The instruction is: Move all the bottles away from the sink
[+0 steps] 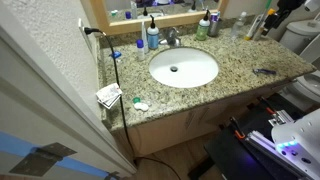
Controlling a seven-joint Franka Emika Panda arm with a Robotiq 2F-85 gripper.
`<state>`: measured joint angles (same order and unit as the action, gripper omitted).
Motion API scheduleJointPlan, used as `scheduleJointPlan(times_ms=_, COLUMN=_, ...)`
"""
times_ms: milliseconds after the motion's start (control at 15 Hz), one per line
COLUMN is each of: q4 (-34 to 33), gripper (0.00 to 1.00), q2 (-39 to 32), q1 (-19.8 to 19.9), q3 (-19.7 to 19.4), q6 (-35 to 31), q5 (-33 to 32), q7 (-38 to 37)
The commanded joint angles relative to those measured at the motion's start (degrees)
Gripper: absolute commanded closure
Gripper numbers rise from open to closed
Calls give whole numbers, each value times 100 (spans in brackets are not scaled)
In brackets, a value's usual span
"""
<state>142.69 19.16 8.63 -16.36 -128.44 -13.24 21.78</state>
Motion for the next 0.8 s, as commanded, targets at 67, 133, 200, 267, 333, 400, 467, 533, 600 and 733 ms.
scheduleJointPlan(times_ms=67, q4=-21, gripper=0, q2=-11, q1=60, q3=62, q6=65, q5=-14, q7=212)
scheduleJointPlan(times_ms=133, q4=-8, gripper=0, q2=1, q1=5, q3=18, q6=39, q5=82, q7=415)
scheduleJointPlan(times_ms=200, q4=17, gripper=0, q2=21, q1=-76, q3=-52, q6=-37, q5=226, q7=739)
scheduleJointPlan(times_ms=267, q4=-314, gripper=0, q2=694, q1=-226, q3=236, q6=863, q5=395, q7=666)
scheduleJointPlan(times_ms=333, q4=-406, gripper=0, q2=693, q1=-293, q3=217, q6=866, q5=625, q7=762)
scheduleJointPlan(times_ms=400, q4=-620, gripper=0, q2=763, q1=-380, q3=260, q6=986, q5=814, q7=719)
scheduleJointPlan(times_ms=467, q4=-881, gripper=0, q2=850, q1=-487, q3=302, q6=1104, q5=1054, q7=611)
scheduleJointPlan(times_ms=533, q4=-1177, gripper=0, q2=931, q1=-540, q3=402, q6=1340, q5=1200, q7=366)
scheduleJointPlan(times_ms=600, q4=-769, gripper=0, q2=805, q1=-449, q3=323, q6=944, q5=960, q7=493)
scheduleJointPlan(times_ms=733, q4=-901, gripper=0, q2=994, q1=-509, q3=360, q6=1061, q5=985, q7=432)
